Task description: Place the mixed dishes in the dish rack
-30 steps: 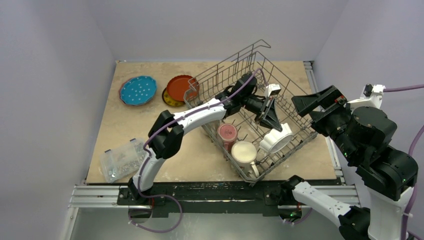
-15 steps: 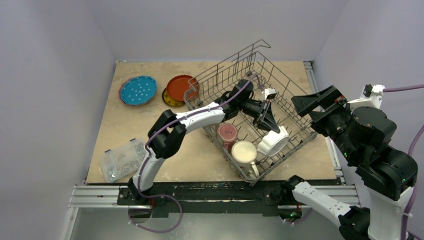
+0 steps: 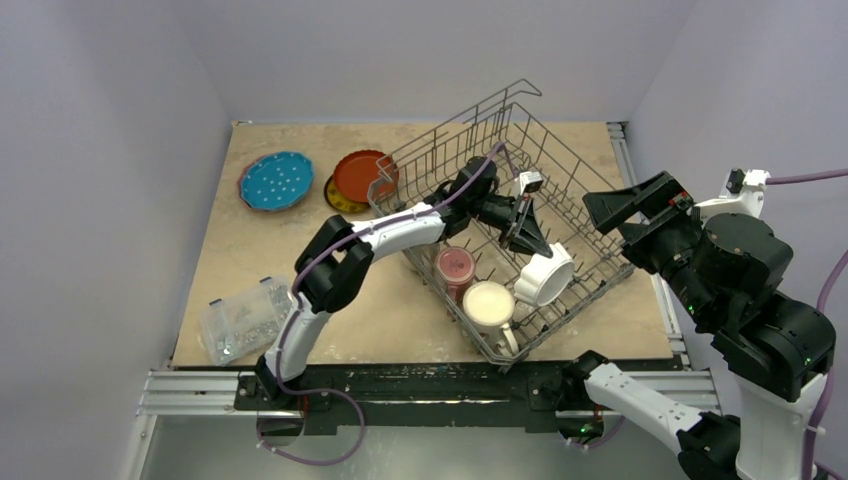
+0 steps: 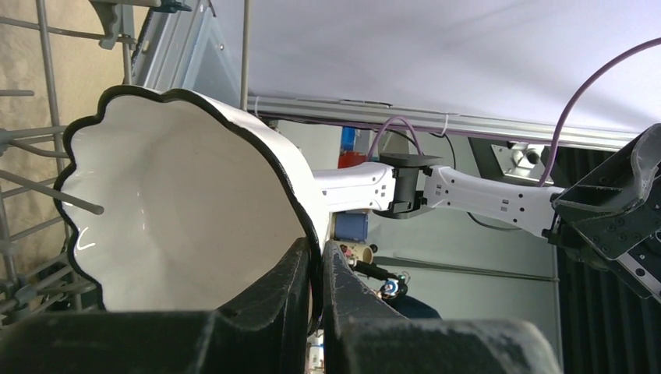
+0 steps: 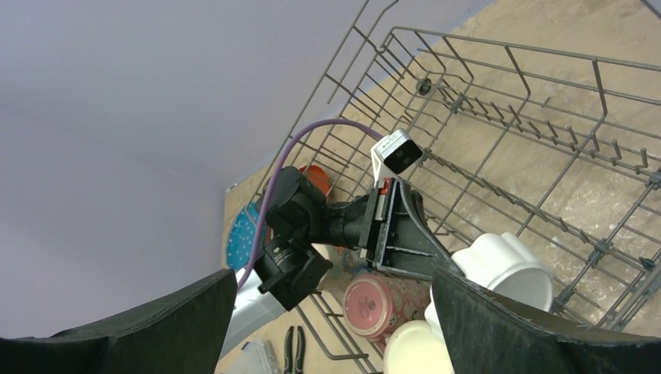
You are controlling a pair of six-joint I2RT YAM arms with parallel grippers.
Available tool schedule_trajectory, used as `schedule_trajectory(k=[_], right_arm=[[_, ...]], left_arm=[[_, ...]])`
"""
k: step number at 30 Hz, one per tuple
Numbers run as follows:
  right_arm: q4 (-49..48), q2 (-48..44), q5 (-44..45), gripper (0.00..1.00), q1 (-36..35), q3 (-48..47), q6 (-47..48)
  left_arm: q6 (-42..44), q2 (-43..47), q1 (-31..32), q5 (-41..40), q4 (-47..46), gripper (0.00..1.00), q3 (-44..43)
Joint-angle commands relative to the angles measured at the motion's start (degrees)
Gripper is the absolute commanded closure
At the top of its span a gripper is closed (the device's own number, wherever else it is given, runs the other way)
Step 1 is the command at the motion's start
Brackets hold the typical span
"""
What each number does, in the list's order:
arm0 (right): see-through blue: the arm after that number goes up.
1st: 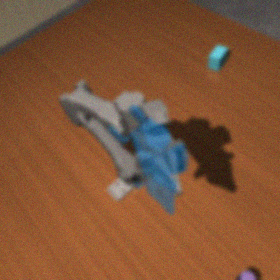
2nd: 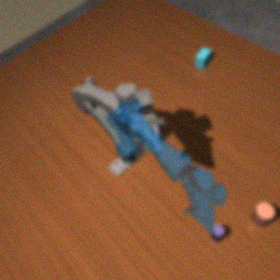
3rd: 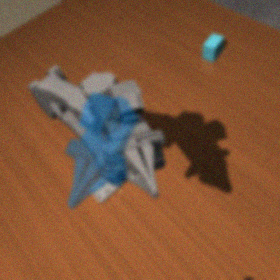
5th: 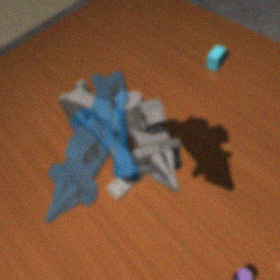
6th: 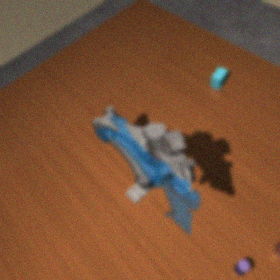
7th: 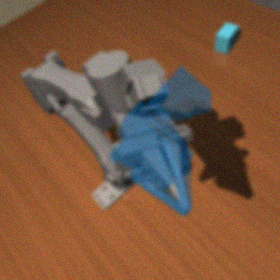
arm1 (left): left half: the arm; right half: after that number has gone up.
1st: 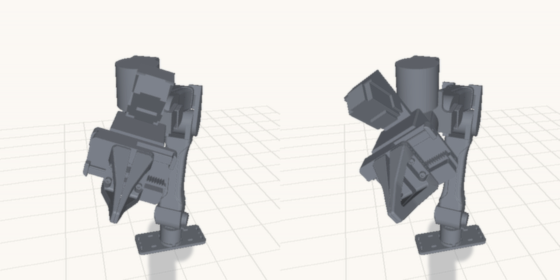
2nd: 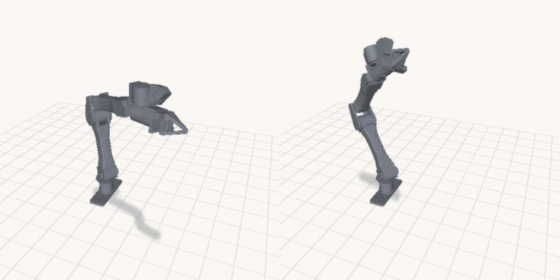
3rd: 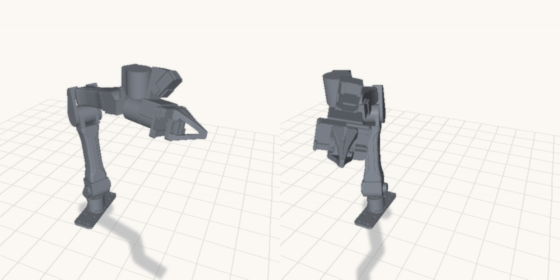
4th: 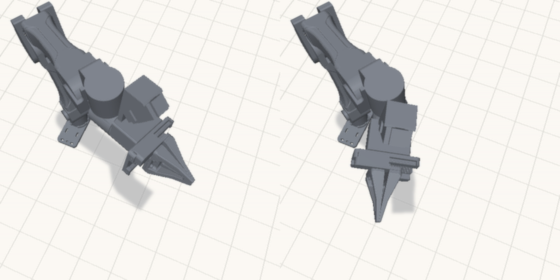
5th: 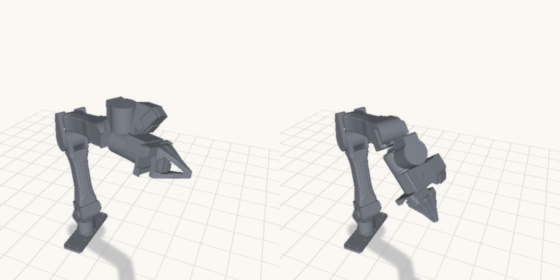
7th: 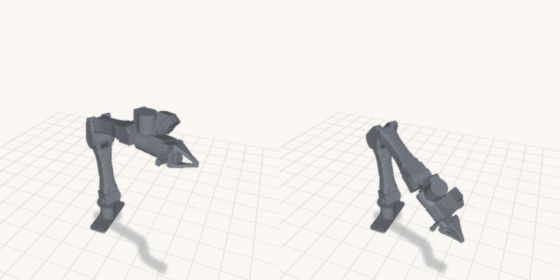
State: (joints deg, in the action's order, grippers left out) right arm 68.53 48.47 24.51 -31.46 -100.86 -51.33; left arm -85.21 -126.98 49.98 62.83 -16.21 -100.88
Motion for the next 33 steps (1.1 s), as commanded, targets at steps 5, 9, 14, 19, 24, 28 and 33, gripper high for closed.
schedule_trajectory(k=[5, 9, 14, 19, 24, 28, 33], right_arm=[[-1.4, -0.1, 0.6, 0.02, -0.1, 0.3, 0.7], [-1.5, -0.1, 0.5, 0.02, -0.2, 0.6, 0.9], [-1.2, -0.3, 0.6, 0.02, -0.2, 0.5, 1.0], [-1.3, -0.1, 0.5, 0.02, -0.1, 0.5, 1.0], [-1.5, -0.1, 0.3, 0.02, -0.1, 0.6, 1.2], [-1.8, -0.2, 0.3, 0.02, -0.1, 0.9, 1.3], [-2.3, -0.1, 0.0, 0.02, -0.2, 1.1, 1.8]], left_arm=[[7.6, 1.4, 1.1, -2.2, 0.3, 1.0, 0.6], [13.0, 1.1, 0.8, -0.7, 6.6, 1.0, 0.6], [16.8, 1.6, -0.2, 0.0, 9.2, 1.0, 2.0], [29.5, 0.2, -0.3, 1.2, 24.3, 1.0, -3.2], [37.5, 1.3, -0.5, 1.3, 30.4, 1.0, -3.1], [42.3, 1.7, -0.4, 0.9, 35.4, 0.96, -4.5], [47.0, 2.4, 0.4, -2.0, 43.0, 0.76, -8.2]])
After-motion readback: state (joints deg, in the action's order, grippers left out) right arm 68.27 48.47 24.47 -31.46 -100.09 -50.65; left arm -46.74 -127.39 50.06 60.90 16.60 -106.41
